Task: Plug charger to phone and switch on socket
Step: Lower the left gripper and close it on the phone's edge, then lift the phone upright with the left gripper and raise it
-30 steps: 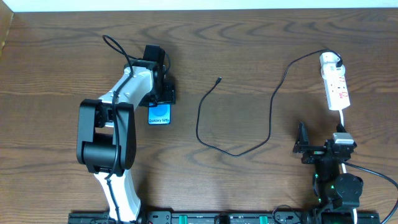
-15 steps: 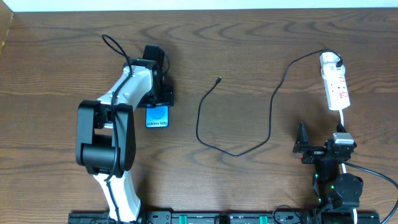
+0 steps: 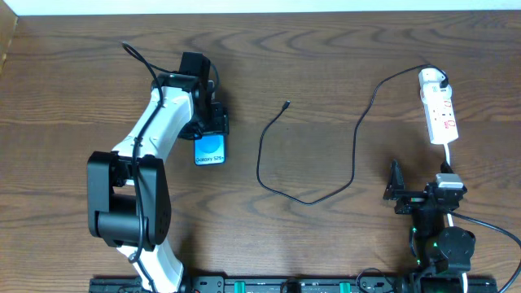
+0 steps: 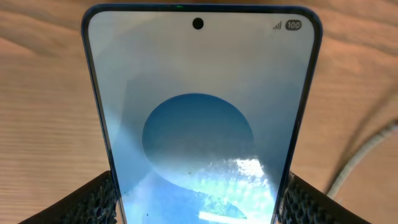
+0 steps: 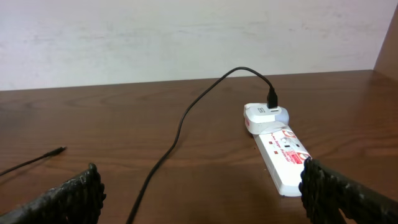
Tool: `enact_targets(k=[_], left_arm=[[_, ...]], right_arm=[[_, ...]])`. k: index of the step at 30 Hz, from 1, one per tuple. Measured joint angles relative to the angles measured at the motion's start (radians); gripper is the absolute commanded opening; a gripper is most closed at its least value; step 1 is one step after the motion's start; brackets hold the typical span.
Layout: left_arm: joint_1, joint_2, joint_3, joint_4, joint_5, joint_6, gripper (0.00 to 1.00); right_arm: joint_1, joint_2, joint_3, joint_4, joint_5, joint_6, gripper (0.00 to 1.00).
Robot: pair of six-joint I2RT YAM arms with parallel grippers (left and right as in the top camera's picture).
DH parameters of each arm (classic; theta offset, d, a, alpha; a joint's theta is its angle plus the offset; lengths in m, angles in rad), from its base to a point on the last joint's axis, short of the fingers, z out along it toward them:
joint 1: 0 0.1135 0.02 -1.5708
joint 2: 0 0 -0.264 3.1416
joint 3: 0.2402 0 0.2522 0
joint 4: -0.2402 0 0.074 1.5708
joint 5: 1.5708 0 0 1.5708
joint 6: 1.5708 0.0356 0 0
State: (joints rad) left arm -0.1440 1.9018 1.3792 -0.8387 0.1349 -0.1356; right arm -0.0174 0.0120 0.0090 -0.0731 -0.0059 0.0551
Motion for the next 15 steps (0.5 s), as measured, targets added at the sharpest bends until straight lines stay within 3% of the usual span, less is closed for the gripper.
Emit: enact_targets(k=[15], left_arm=[[0.000,0.000,0.000,-0.038,0.398,-0.003,0.74]], right_arm=[[0.000,0.000,0.000,0.000,0.000,0.000,0.99]])
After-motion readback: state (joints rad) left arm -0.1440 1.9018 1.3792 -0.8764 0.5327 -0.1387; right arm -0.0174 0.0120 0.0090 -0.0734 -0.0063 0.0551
